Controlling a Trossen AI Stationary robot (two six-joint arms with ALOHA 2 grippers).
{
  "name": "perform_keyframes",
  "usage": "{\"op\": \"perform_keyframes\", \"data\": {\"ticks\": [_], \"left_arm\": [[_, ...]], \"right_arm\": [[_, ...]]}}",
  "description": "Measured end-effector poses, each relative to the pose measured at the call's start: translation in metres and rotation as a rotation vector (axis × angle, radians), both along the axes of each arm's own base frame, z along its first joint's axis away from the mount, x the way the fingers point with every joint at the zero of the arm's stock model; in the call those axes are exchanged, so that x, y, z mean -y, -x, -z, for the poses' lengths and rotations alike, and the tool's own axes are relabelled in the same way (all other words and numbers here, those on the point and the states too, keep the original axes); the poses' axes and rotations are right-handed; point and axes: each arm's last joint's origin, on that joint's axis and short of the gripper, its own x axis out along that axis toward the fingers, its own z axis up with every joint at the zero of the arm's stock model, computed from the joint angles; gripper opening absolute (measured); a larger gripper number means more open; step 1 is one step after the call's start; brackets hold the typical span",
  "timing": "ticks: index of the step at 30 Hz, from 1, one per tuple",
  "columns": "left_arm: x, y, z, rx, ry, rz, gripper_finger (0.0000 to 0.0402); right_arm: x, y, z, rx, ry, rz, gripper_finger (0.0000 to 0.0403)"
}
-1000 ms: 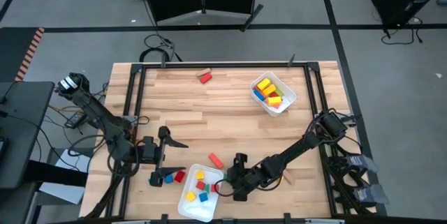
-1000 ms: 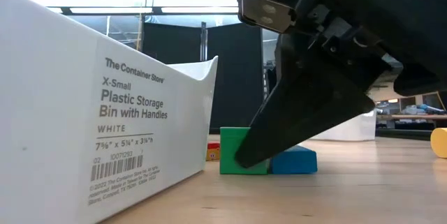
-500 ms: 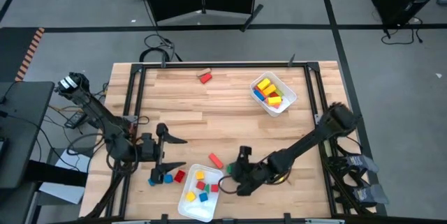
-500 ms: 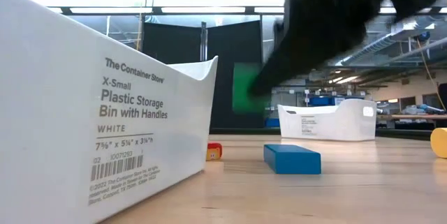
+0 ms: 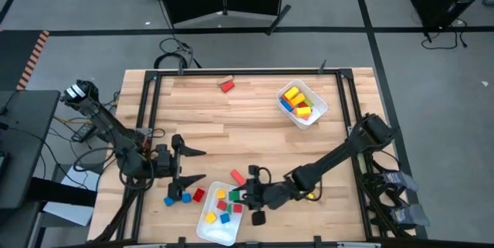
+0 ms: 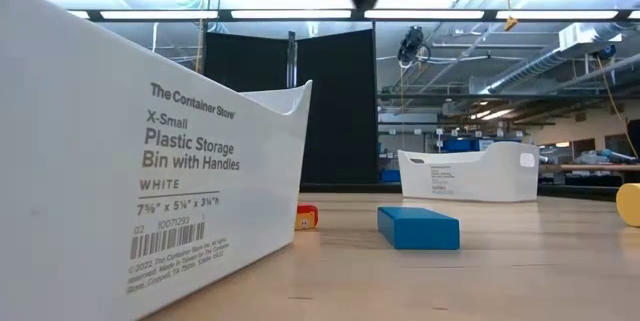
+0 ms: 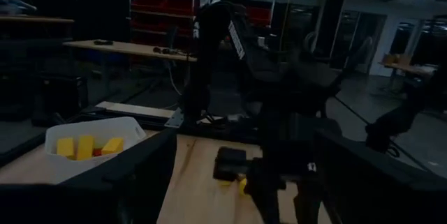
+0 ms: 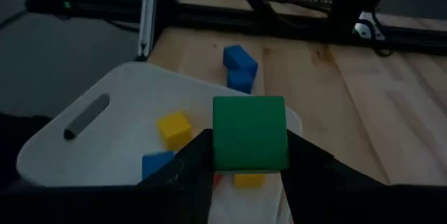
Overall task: Sort blocks by size
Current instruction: Put the green square block into the bottom white bin, then put the blue rectangle block into the top white bin
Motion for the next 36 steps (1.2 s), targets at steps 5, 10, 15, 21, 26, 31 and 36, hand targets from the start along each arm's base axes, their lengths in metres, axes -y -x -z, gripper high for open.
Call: {"op": "perform_keyframes", "data": {"ticks": [5,10,15,21,26,31,36], "left_arm": [[0.000,0.000,0.001,-0.004,0.010,0.001,0.0335],[0.000,0.000,0.002,-0.012,0.011,0.002,0.0335],[0.000,0.000,0.003,-0.017,0.021,0.004,0.0335],[0.001,-0.001,0.005,-0.074,0.040,0.006,0.0328],[0.002,-0.010,0.000,-0.202,0.044,-0.083,0.0317],[0.000,-0.014,-0.018,-0.275,0.053,-0.107,0.0316],[-0.005,-0.009,-0.014,-0.447,0.102,-0.100,0.0316]], "right_arm": [[-0.009,-0.021,0.008,0.004,-0.031,-0.040,0.0145],[-0.016,-0.035,0.019,-0.058,-0.041,-0.059,0.0254],[-0.015,-0.036,0.013,-0.060,-0.020,-0.041,0.0353],[-0.006,-0.012,-0.039,0.029,0.160,0.139,0.0380],[0.016,0.021,-0.060,0.061,0.196,0.221,0.0366],[0.043,0.061,-0.063,0.096,0.143,0.329,0.0358],[0.066,0.107,-0.050,0.153,0.049,0.449,0.0357]]}}
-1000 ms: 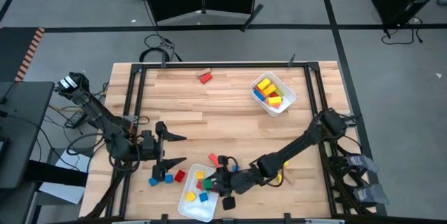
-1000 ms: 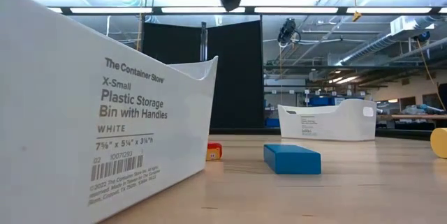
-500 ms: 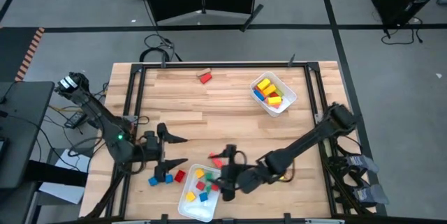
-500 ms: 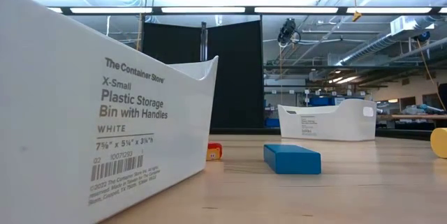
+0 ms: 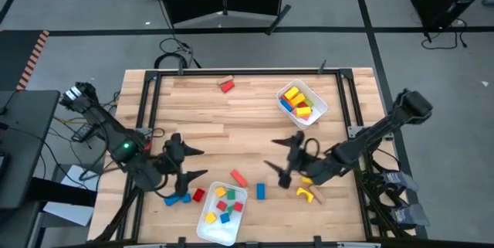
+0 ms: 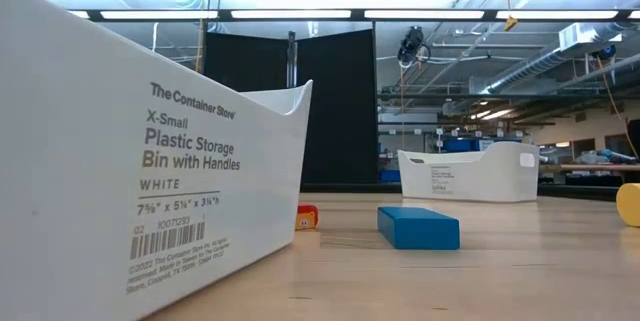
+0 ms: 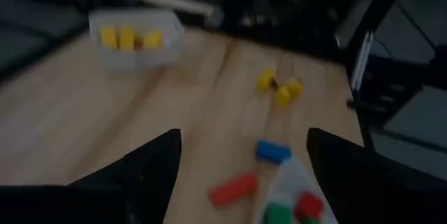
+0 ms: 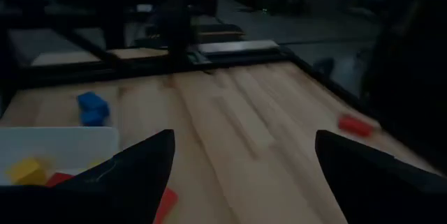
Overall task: Sort blocks by size
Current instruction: Put the blue rectangle block into the top white bin
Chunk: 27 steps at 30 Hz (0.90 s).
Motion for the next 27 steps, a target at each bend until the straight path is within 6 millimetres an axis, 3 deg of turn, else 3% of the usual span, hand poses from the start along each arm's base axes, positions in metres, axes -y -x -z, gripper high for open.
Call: {"op": "perform_keyframes", "data": {"ticks": [6,14,21,27], "left_arm": [[0.005,0.004,0.036,-0.355,0.188,0.027,0.0316],[0.041,0.009,0.082,-0.801,0.363,0.094,0.0312],[0.064,0.025,0.101,-0.932,0.401,0.055,0.0310],[0.067,0.037,0.114,-0.972,0.373,-0.038,0.0310]], "right_arm": [[0.012,0.033,0.024,0.062,-0.139,0.053,0.0354],[0.012,0.032,0.039,0.061,-0.154,0.070,0.0354],[0.014,0.026,0.044,0.060,-0.137,0.079,0.0353],[0.014,0.025,0.041,0.072,-0.134,0.071,0.0349]]}}
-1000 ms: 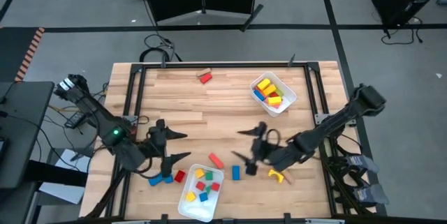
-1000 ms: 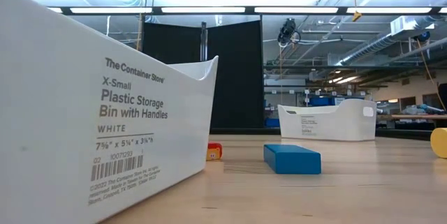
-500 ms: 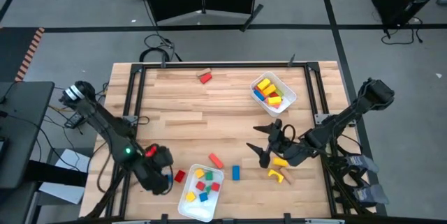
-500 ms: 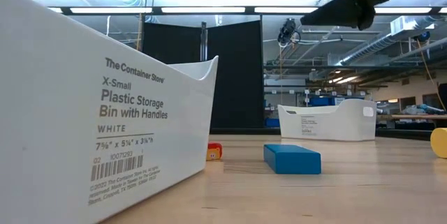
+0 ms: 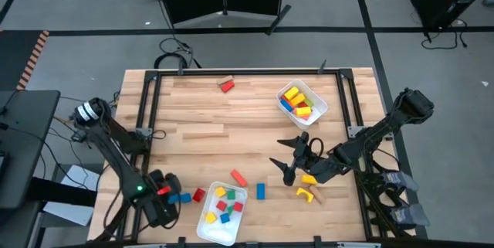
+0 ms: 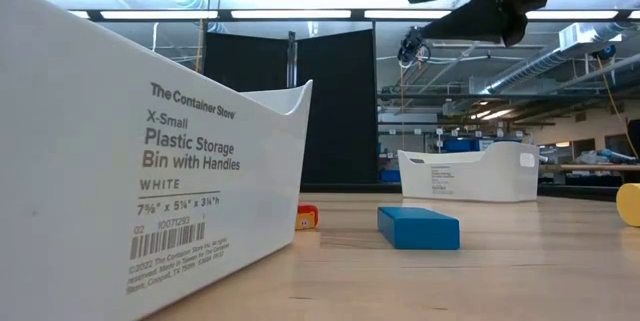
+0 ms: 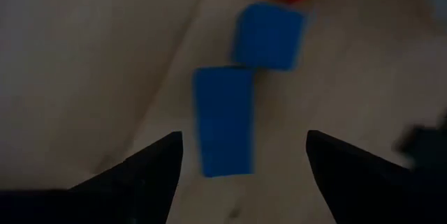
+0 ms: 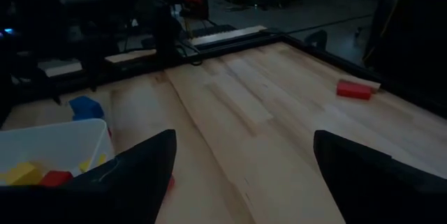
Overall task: Sort blocks by size
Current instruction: Put the blue rectangle block into the top white bin
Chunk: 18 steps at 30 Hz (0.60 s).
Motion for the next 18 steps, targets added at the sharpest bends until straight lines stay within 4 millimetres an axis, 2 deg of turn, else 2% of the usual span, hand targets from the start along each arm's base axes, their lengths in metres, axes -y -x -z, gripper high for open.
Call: {"op": "perform_keyframes", "data": {"ticks": [12,18], "left_arm": [[0.010,-0.005,0.031,-0.077,-0.057,0.005,0.0305],[0.017,-0.008,0.046,-0.112,-0.061,0.013,0.0264]], "right_arm": [[-0.001,-0.001,-0.002,0.013,0.007,-0.009,0.0346],[-0.001,-0.001,-0.003,0.012,0.018,-0.013,0.0339]]}}
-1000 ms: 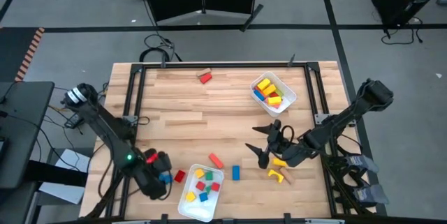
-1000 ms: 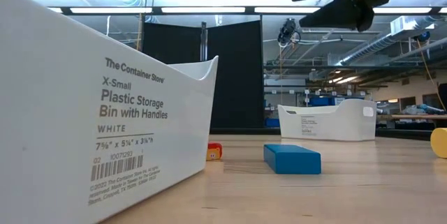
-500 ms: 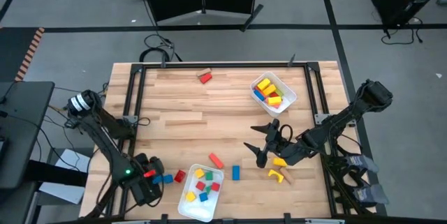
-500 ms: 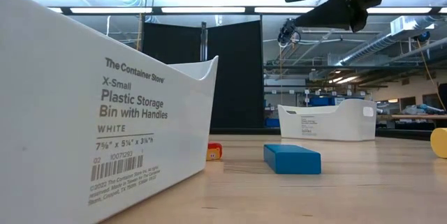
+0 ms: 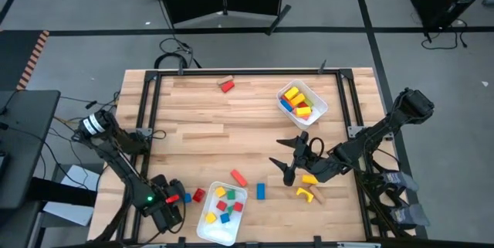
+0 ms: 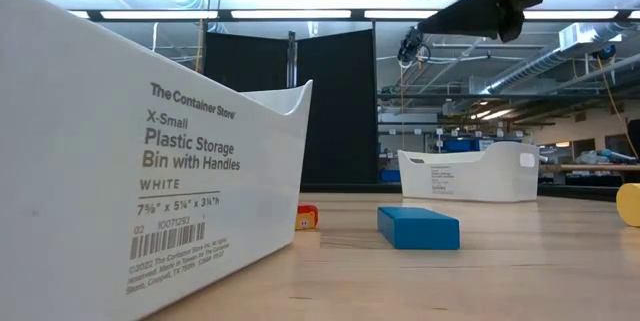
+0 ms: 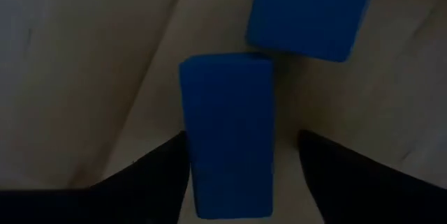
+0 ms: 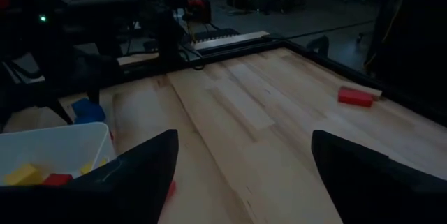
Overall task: Sort blocks by size
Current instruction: Put the blue rectangle block into the top white bin
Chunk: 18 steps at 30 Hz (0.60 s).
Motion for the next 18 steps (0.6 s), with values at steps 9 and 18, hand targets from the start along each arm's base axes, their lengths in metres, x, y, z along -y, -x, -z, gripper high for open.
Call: {"op": "perform_keyframes", "data": {"ticks": [9,18], "left_arm": [[-0.003,0.003,-0.004,-0.016,-0.003,0.000,0.0136],[-0.024,0.008,-0.051,0.069,-0.037,-0.031,0.0136]], "right_arm": [[-0.001,-0.001,-0.005,0.021,0.039,-0.016,0.0331],[-0.001,-0.002,-0.011,0.029,0.105,-0.034,0.0329]]}}
